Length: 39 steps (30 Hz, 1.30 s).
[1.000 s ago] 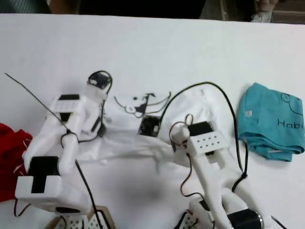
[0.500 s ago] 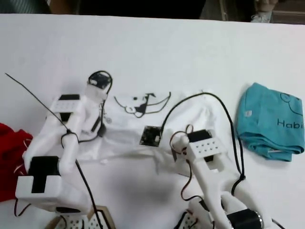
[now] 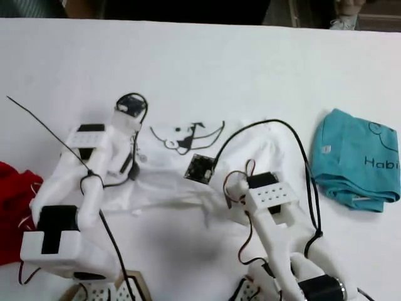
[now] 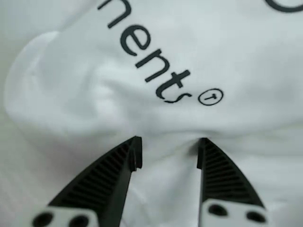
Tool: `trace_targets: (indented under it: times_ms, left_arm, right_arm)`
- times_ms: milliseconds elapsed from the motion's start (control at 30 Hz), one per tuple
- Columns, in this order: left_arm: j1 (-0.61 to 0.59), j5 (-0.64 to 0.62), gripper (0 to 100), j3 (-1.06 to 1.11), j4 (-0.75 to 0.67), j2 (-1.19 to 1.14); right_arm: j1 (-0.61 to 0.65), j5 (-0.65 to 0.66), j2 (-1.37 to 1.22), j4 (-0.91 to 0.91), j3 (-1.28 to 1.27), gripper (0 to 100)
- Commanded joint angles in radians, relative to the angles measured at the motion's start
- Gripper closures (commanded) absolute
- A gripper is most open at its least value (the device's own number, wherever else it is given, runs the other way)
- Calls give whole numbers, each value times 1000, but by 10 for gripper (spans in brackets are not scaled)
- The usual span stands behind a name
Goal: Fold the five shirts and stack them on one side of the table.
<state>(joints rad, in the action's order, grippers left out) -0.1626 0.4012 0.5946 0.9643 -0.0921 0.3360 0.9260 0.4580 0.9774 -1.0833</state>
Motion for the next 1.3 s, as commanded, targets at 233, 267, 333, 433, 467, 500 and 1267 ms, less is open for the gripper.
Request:
trace_targets:
  times_ms: [233,267,333,433,467,500,1267]
  left_arm:
    - [2,-3,787,-12,-11,-8]
    - [2,-3,787,-12,-11,-8]
    - [2,-3,787,-12,-12,-8]
    - [2,-3,787,-13,-12,-8]
    - [2,-3,787,-13,-12,-8]
    - [2,-3,787,-13,-12,-8]
    - [2,-2,787,-15,-12,-9]
  right_arm:
    - [5,-2,36,-7,3,978]
    - [7,-2,36,-5,3,978]
    - [8,0,36,4,3,978]
    - [10,0,38,67,41,978]
    - [10,0,38,96,63,978]
    - [10,0,38,125,86,978]
    - [82,-3,38,209,51,978]
